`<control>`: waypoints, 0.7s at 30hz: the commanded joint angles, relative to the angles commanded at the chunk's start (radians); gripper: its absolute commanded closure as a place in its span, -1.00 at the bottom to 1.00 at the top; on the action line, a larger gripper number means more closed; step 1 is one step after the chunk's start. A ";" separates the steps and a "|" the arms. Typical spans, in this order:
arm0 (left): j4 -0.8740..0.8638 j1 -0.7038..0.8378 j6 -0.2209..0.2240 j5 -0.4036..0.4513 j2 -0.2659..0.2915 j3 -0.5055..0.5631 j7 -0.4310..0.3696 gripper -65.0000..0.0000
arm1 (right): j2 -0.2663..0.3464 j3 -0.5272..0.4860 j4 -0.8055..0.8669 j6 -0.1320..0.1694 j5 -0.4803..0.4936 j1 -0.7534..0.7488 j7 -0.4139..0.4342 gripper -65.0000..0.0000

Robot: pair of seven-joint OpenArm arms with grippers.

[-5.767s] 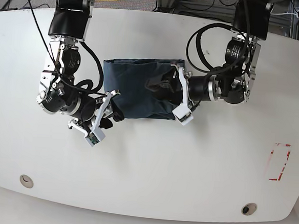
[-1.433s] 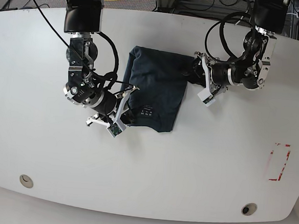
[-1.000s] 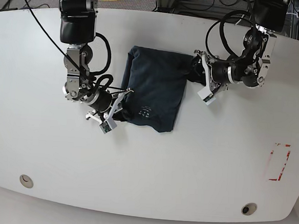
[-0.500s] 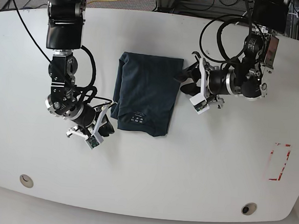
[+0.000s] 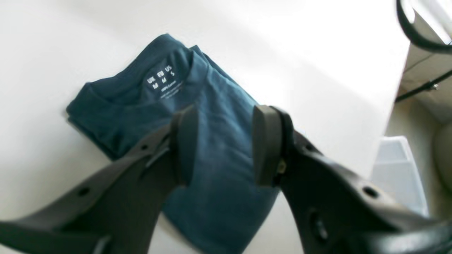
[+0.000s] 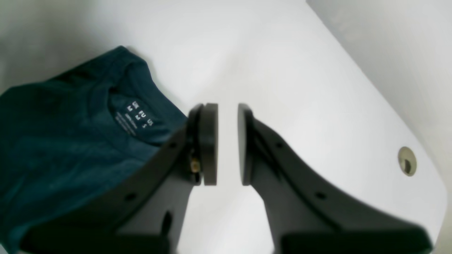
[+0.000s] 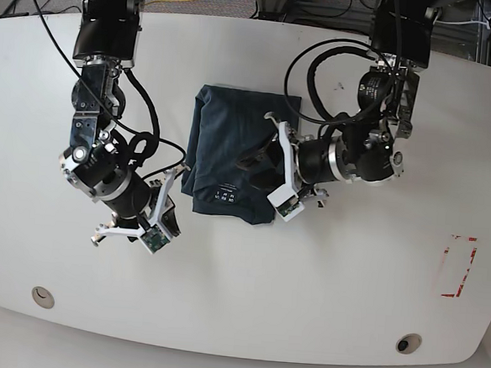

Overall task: Layout the t-shirt on the table in an organized manner, then fold the t-shirt properly
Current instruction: 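Release the bundle with the right gripper and smooth its edge, then grasp the folded shirt with the left gripper and carry it to the table corner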

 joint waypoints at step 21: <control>-0.408 0.064 0.516 0.310 0.083 0.334 -0.597 0.26 | 0.043 0.068 0.046 0.000 0.003 -0.094 0.000 0.72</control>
